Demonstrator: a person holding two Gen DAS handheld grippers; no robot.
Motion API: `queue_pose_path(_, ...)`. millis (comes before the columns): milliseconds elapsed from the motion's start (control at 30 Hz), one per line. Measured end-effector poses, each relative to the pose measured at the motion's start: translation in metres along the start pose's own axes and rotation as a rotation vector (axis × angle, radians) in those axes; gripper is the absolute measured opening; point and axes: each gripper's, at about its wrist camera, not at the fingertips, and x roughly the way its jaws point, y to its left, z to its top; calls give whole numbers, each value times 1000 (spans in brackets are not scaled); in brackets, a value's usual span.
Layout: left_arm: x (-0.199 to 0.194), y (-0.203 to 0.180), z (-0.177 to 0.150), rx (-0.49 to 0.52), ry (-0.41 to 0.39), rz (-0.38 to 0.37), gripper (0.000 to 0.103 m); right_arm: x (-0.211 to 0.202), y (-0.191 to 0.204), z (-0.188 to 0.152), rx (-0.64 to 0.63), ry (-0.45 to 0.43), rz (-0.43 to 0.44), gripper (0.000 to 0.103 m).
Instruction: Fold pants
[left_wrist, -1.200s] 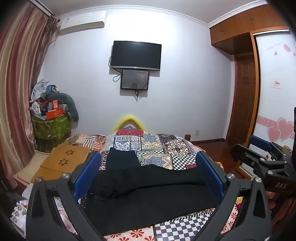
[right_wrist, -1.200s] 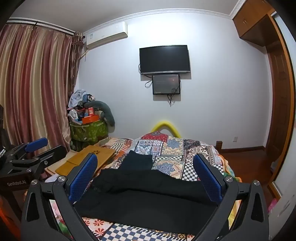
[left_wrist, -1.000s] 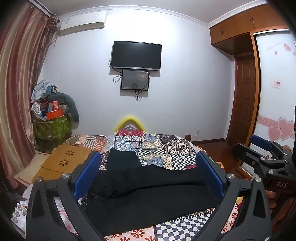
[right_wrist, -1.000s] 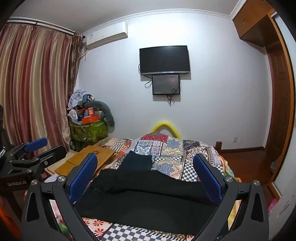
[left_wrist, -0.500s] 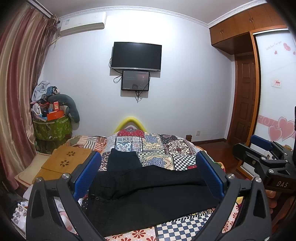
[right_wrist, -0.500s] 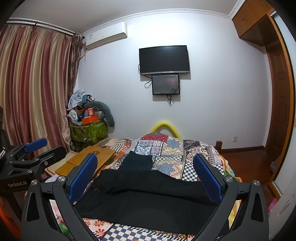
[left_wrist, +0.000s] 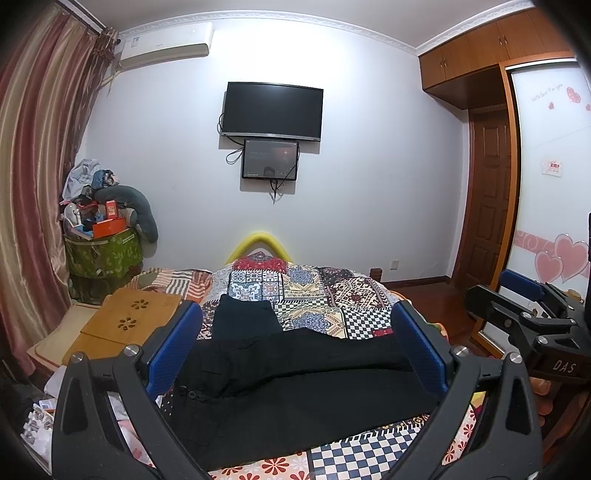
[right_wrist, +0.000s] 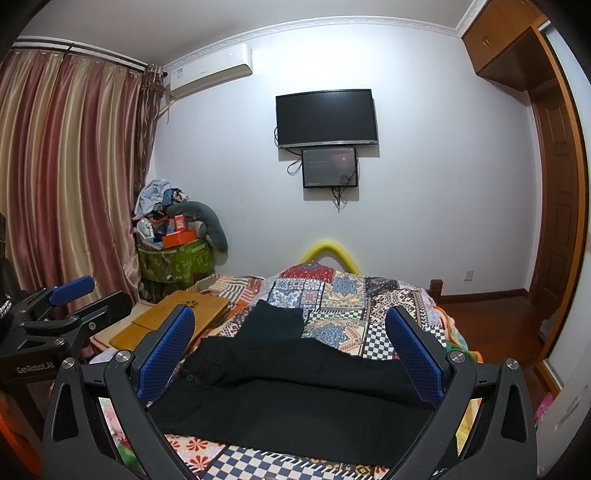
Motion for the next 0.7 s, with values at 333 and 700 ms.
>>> queue_pose_path(333, 4, 3, -1, -2, 9, -7, 103, 0, 2, -1, 0, 0, 1, 103)
queue_pose_path(700, 2, 2, 0, 5, 5, -7, 103, 1, 4, -1, -4, 1, 3, 103)
